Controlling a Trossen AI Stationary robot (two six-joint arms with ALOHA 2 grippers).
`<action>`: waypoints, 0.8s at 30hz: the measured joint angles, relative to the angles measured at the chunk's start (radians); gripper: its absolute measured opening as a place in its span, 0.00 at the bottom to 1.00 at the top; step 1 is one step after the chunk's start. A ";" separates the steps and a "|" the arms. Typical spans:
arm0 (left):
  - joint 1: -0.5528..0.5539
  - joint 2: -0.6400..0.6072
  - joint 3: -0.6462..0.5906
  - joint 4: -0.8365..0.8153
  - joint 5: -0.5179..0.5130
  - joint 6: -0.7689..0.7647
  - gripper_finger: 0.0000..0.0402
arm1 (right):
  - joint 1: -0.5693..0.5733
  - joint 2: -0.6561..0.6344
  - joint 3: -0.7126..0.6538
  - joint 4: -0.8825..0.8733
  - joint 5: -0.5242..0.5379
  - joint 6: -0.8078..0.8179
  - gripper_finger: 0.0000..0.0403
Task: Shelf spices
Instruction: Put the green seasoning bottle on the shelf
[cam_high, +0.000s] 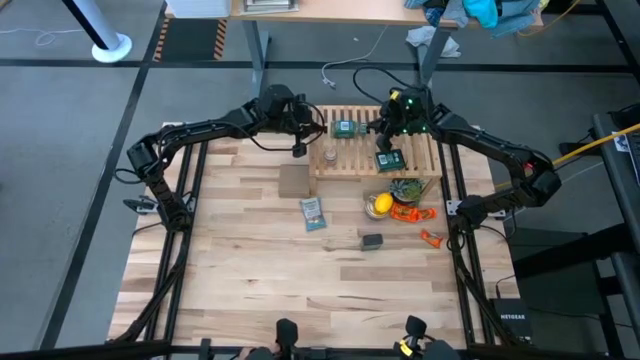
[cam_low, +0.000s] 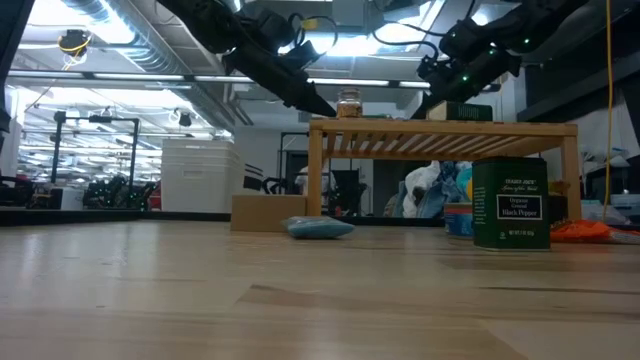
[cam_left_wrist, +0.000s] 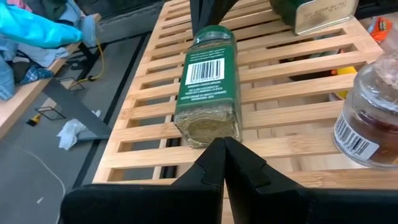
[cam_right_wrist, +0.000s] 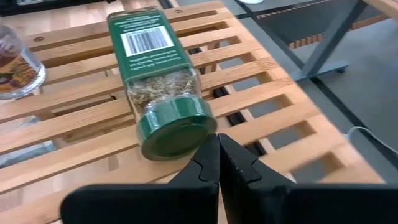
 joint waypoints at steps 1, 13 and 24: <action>-0.001 0.000 0.000 0.000 0.000 -0.001 0.00 | 0.000 0.008 0.000 0.008 -0.017 0.001 0.00; -0.012 0.001 0.000 -0.028 0.008 -0.002 0.00 | 0.000 0.058 0.000 0.080 -0.065 0.008 0.00; -0.009 0.031 0.000 -0.021 0.013 0.001 0.00 | 0.004 0.058 0.000 0.101 -0.074 0.024 0.00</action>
